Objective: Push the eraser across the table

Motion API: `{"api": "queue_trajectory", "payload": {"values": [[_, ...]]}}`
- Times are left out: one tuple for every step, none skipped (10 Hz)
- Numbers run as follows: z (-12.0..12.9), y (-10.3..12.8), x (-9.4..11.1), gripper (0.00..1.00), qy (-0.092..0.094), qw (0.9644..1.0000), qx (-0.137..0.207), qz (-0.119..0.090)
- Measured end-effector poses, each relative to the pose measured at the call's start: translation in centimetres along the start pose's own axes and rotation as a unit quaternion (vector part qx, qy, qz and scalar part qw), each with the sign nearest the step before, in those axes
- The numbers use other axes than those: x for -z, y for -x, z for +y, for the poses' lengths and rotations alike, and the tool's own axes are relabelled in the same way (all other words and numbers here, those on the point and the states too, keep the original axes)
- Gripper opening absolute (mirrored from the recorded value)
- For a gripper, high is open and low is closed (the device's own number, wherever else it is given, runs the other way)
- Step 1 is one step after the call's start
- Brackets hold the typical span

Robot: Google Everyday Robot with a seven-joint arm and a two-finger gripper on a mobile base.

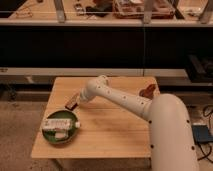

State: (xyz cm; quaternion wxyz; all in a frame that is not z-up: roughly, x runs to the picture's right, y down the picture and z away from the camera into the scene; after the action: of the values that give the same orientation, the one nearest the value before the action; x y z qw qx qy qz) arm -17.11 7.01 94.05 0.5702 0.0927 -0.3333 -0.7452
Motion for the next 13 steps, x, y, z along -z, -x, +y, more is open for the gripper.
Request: {"api": "queue_trajectory", "payload": {"values": [[-0.3, -0.4, -0.5, 0.00, 0.003, 1.0000, 0.003, -0.003], [-0.6, -0.6, -0.9, 0.00, 0.004, 1.0000, 0.004, -0.005], [-1.3, -1.4, -1.5, 0.00, 0.005, 0.9999, 0.007, -0.006], [-1.7, -2.0, -1.8, 0.00, 0.005, 0.9999, 0.009, -0.006], [-2.2, -2.7, -2.1, 0.00, 0.006, 0.9999, 0.011, -0.005], [-2.7, -3.4, -2.4, 0.00, 0.008, 0.9999, 0.013, -0.005], [-2.8, -4.0, -2.8, 0.00, 0.011, 0.9998, 0.012, -0.005], [-2.7, -4.5, -3.2, 0.00, 0.015, 0.9998, 0.010, -0.007], [-2.5, -5.1, -3.8, 0.00, 0.023, 0.9997, 0.007, -0.008], [-2.4, -5.6, -4.2, 0.00, 0.028, 0.9996, 0.007, -0.007], [-2.3, -6.1, -4.6, 0.00, 0.033, 0.9994, 0.007, -0.007], [-2.2, -6.8, -4.8, 0.00, 0.038, 0.9992, 0.006, -0.006], [-2.2, -7.7, -4.8, 0.00, 0.038, 0.9993, 0.002, -0.003]]}}
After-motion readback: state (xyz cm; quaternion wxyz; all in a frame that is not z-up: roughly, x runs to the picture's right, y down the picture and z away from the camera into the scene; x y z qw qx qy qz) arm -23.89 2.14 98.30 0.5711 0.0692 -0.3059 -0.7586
